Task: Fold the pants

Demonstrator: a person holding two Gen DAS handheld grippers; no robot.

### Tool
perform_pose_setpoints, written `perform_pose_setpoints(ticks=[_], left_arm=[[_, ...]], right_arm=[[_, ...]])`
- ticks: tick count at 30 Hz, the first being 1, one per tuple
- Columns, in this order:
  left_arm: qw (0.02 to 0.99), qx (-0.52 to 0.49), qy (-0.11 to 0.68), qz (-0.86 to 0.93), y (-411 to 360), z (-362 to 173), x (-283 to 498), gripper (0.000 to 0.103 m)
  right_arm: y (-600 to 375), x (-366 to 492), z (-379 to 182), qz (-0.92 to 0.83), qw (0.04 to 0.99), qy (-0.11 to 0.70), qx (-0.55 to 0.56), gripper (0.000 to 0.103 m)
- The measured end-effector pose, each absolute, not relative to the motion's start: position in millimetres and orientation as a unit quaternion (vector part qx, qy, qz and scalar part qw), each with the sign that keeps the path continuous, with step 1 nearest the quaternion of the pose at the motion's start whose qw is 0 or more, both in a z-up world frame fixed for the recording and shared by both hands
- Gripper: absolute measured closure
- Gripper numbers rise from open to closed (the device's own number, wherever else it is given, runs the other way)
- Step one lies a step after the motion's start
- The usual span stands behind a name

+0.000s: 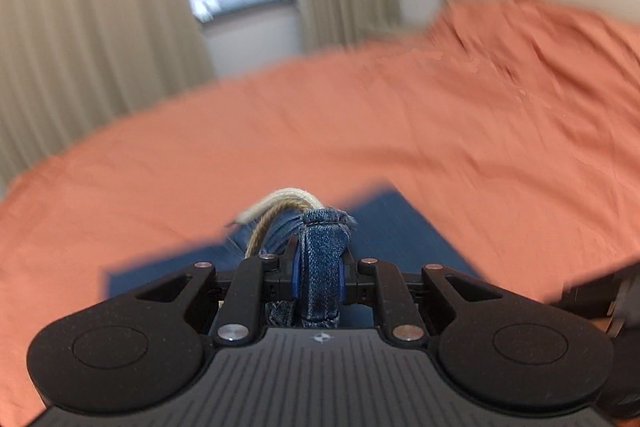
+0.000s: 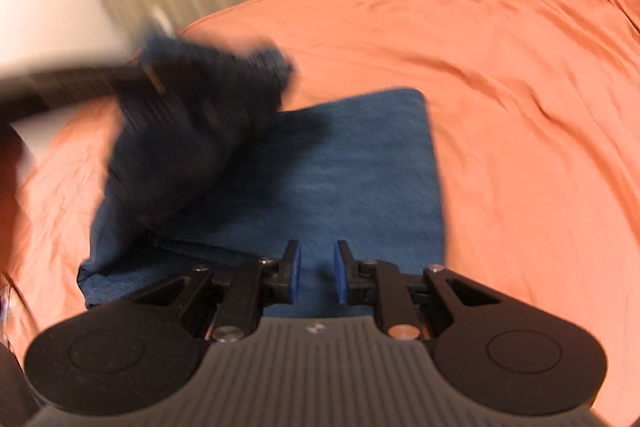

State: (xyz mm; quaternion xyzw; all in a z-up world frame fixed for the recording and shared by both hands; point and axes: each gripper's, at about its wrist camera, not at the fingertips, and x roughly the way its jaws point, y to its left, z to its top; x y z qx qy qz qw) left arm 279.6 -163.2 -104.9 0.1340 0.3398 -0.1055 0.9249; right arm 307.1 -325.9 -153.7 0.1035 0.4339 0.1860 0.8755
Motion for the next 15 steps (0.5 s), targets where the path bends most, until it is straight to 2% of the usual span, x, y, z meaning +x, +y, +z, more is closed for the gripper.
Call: perform_pose_setpoints(ticks=[4,6,7,9,12,13,15], left_arm=[[0.897,0.123,0.403,-0.135,-180,-131,266,0.081],[0.876,0.073,0.448,-0.162,-171,-136,274,0.072],[0.862,0.035,0.473,-0.181,-162,-138,281,0.064],[0.837,-0.038,0.506,-0.205,-145,-138,296,0.062],[0.824,-0.084,0.512,-0.228,-125,-127,301,0.056],[0.822,-0.088,0.51,-0.237,-118,-119,301,0.051],[0.834,-0.07,0.493,-0.238,-106,-103,297,0.05]], right_arm=[[-343,296,-168,0.163,0.873,0.438,0.137,0.089],[-346,296,-171,0.156,0.874,0.439,0.137,0.088],[-347,296,-170,0.153,0.875,0.438,0.136,0.088],[-351,298,-170,0.148,0.878,0.433,0.138,0.086],[-356,302,-167,0.159,0.878,0.427,0.149,0.082],[-357,304,-164,0.166,0.877,0.425,0.15,0.08],[-356,311,-159,0.182,0.876,0.42,0.151,0.075]])
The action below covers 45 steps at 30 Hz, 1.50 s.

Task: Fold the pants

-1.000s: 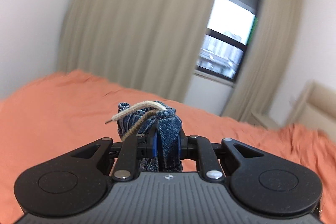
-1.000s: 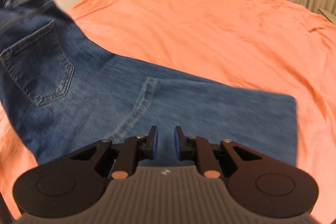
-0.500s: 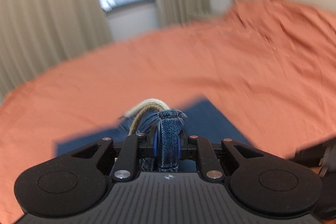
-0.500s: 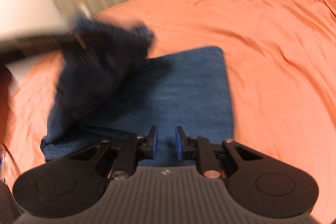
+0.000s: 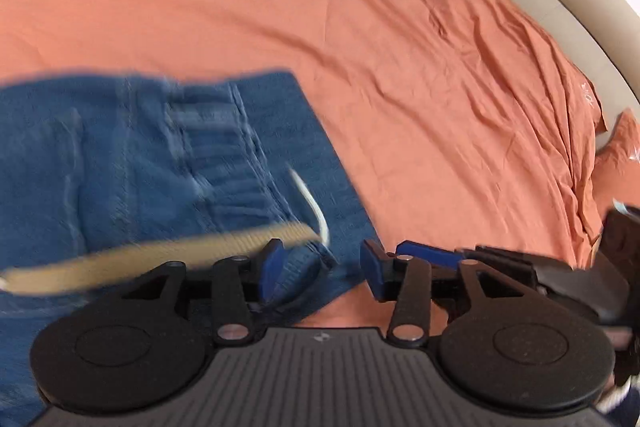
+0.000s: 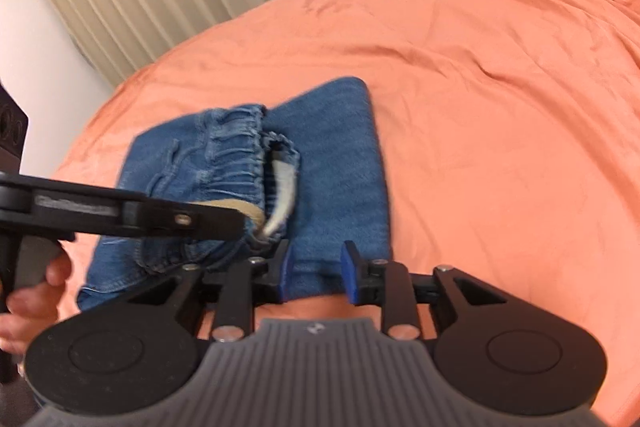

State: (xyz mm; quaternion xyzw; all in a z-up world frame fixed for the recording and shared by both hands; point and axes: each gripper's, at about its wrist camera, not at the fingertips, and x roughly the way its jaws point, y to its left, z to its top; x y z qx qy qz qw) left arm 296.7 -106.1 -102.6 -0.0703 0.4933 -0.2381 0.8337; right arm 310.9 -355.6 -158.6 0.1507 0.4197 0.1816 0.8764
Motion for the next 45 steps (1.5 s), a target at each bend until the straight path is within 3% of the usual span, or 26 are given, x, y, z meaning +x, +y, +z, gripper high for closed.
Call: perform_pose_setpoints(ticks=[4,6,8,14,16,17,18,21,27,31,35,45], left_arm=[[0.862,-0.022,0.463,-0.204,-86,-83,308,0.049],[0.872,-0.009,0.456,-0.177,-68,-80,313,0.049],[0.879,-0.013,0.451,-0.154,-48,-78,318,0.049],[0.892,-0.04,0.442,-0.091,18,-85,322,0.049],[0.891,-0.053,0.445,-0.071,40,-91,323,0.049],[0.891,-0.06,0.447,-0.062,50,-94,323,0.049],[0.891,-0.067,0.447,-0.053,60,-97,322,0.049],[0.897,-0.089,0.431,-0.023,88,-100,319,0.049],[0.904,-0.131,0.406,0.001,118,-100,322,0.049],[0.906,-0.148,0.397,-0.012,117,-101,326,0.049],[0.907,-0.139,0.395,-0.032,101,-105,335,0.05],[0.902,-0.097,0.416,-0.059,72,-121,353,0.05]], right_arm=[[-346,335,-151,0.207,0.867,0.417,0.179,0.074],[-336,354,-152,0.211,0.857,0.423,0.204,0.059],[-329,377,-159,0.214,0.842,0.432,0.241,0.052],[-317,443,-197,0.188,0.78,0.489,0.343,0.051],[-315,456,-209,0.191,0.758,0.497,0.377,0.053],[-313,460,-213,0.187,0.752,0.501,0.385,0.061],[-311,461,-213,0.189,0.748,0.501,0.393,0.084],[-299,460,-187,0.197,0.779,0.489,0.339,0.091],[-275,452,-82,0.259,0.83,0.43,0.244,0.095],[-290,459,-48,0.232,0.85,0.423,0.212,0.095],[-322,482,-72,0.166,0.851,0.453,0.208,0.095],[-370,511,-198,0.074,0.797,0.533,0.273,0.093]])
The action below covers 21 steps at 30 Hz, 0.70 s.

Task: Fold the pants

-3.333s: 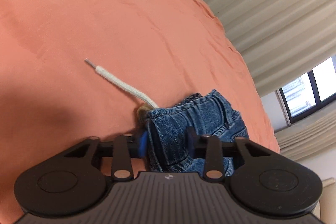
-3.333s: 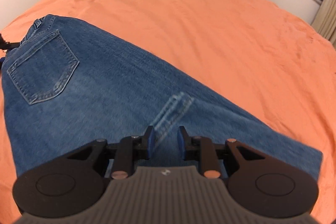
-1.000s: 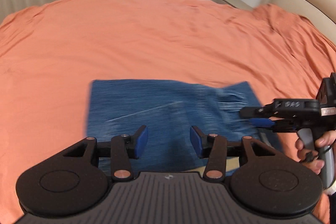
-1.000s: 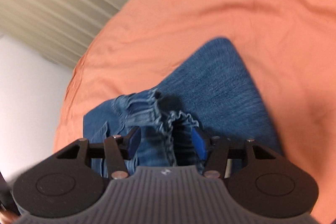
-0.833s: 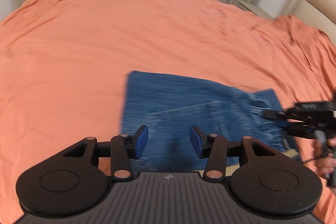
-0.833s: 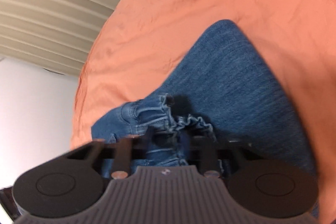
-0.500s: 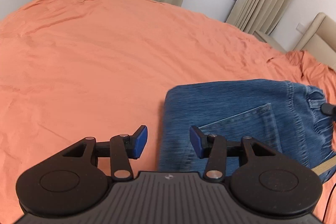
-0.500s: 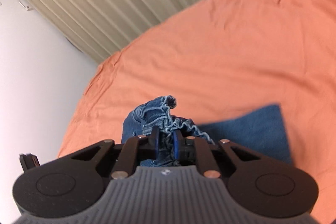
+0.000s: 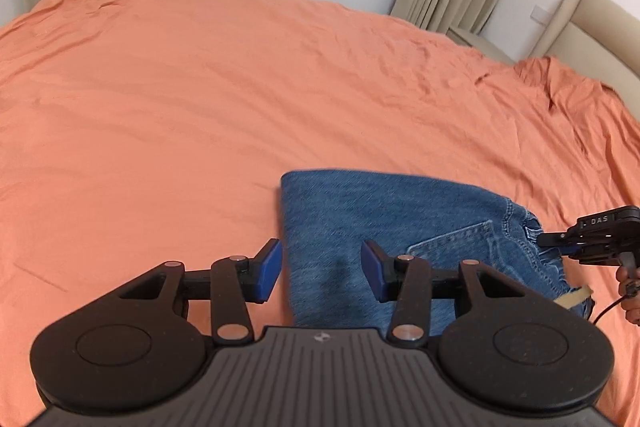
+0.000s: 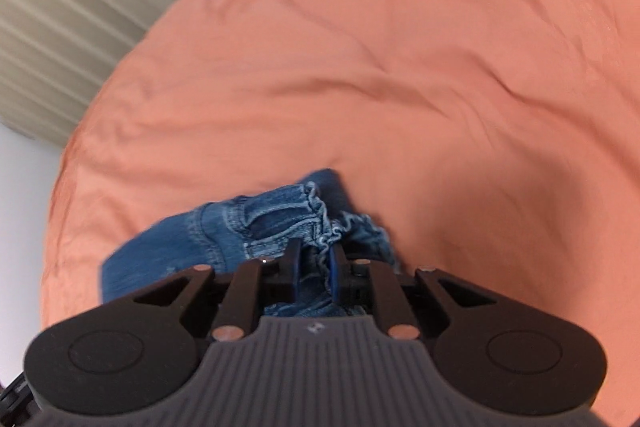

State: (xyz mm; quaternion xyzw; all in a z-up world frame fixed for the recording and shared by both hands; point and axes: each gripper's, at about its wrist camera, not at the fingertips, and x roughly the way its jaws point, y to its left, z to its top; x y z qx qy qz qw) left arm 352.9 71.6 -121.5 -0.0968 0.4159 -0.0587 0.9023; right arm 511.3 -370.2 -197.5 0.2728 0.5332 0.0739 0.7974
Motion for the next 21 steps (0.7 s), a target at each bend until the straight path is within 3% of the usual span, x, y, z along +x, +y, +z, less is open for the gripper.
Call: perform_pose_setpoints(ticks=[1,5,9,11,14,17,21], left_arm=[[0.901,-0.093,0.42,-0.06,71,-123,352,0.05],[0.898,-0.075,0.428,-0.065,68,-121,340,0.05],[0.9,-0.051,0.425,-0.084,59,-112,310,0.05],[0.9,-0.027,0.424,-0.094,51,-109,288,0.049],[0.896,0.021,0.43,-0.108,38,-108,254,0.045],[0.891,0.055,0.436,-0.113,28,-110,223,0.035],[0.881,0.086,0.453,-0.111,14,-125,197,0.031]], right_arm=[[-368,510,-198,0.075,0.801,0.533,0.263,0.092],[-366,489,-178,0.073,0.835,0.506,0.204,0.071],[-364,431,-153,0.071,0.876,0.446,0.171,0.071],[-370,395,-151,0.058,0.883,0.419,0.204,0.069],[-379,355,-163,0.042,0.869,0.403,0.283,0.049],[-386,340,-189,0.043,0.841,0.408,0.354,0.047],[-389,356,-220,0.062,0.808,0.415,0.414,0.047]])
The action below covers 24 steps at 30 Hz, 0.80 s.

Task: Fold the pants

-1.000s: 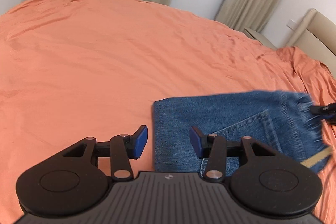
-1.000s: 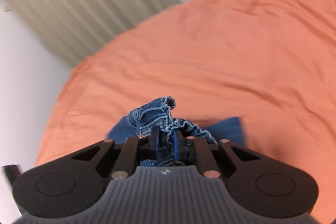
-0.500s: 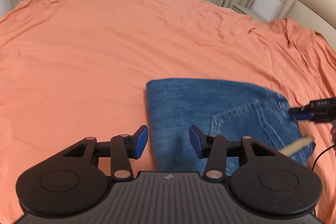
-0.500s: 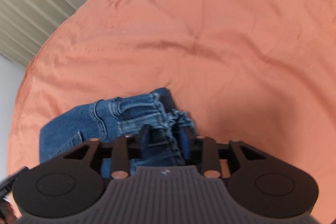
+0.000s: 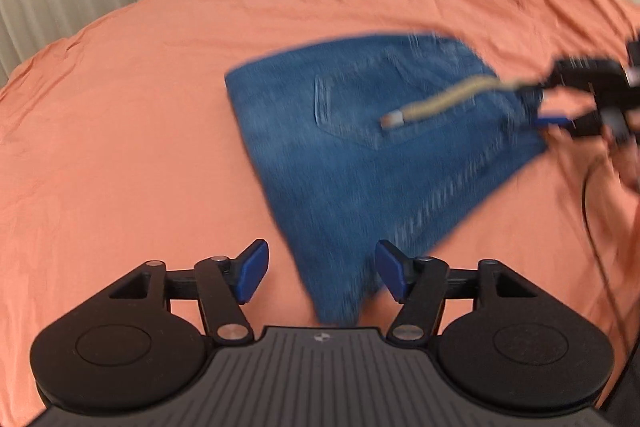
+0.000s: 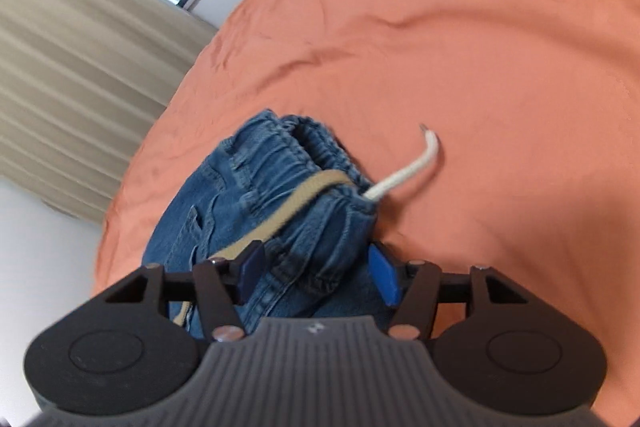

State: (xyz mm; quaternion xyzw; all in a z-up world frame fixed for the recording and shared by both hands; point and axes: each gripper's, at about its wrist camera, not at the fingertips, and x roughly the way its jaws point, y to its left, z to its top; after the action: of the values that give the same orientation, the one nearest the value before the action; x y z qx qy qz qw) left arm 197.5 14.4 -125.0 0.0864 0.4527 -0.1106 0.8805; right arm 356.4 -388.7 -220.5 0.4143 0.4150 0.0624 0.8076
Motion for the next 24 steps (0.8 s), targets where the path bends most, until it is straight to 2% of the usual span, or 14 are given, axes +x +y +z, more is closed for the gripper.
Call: perform_pose_setpoints(ticks=[1,3,4,10,13,17,21,22,23,24], left_arm=[[0.878,0.096,0.458,-0.103,10,-130,194,0.031],[0.877,0.111,0.459,-0.092,5,-140,190,0.031],[0.875,0.117,0.461,-0.085,2,-145,189,0.031],[0.876,0.128,0.461,-0.062,-21,-165,193,0.031],[0.878,0.141,0.456,-0.046,-26,-168,195,0.035],[0.882,0.08,0.462,-0.039,-11,-159,202,0.035],[0.884,0.012,0.468,-0.023,-6,-162,213,0.035],[0.886,0.02,0.464,-0.015,-9,-164,215,0.038],[0.888,0.028,0.459,-0.011,-10,-166,215,0.049],[0.887,0.032,0.46,-0.014,-10,-166,216,0.055]], right_arm=[[-389,361,-224,0.062,0.803,0.412,0.426,0.049],[-386,364,-221,0.06,0.816,0.405,0.408,0.068],[-385,366,-219,0.064,0.822,0.405,0.396,0.07],[-390,365,-222,0.083,0.825,0.399,0.391,0.073],[-394,361,-220,0.089,0.826,0.397,0.39,0.073],[-395,357,-209,0.103,0.833,0.38,0.389,0.082],[-394,353,-194,0.118,0.846,0.363,0.371,0.084],[-394,352,-194,0.115,0.847,0.367,0.366,0.084],[-393,352,-196,0.112,0.847,0.371,0.365,0.085],[-394,351,-198,0.11,0.846,0.373,0.366,0.086]])
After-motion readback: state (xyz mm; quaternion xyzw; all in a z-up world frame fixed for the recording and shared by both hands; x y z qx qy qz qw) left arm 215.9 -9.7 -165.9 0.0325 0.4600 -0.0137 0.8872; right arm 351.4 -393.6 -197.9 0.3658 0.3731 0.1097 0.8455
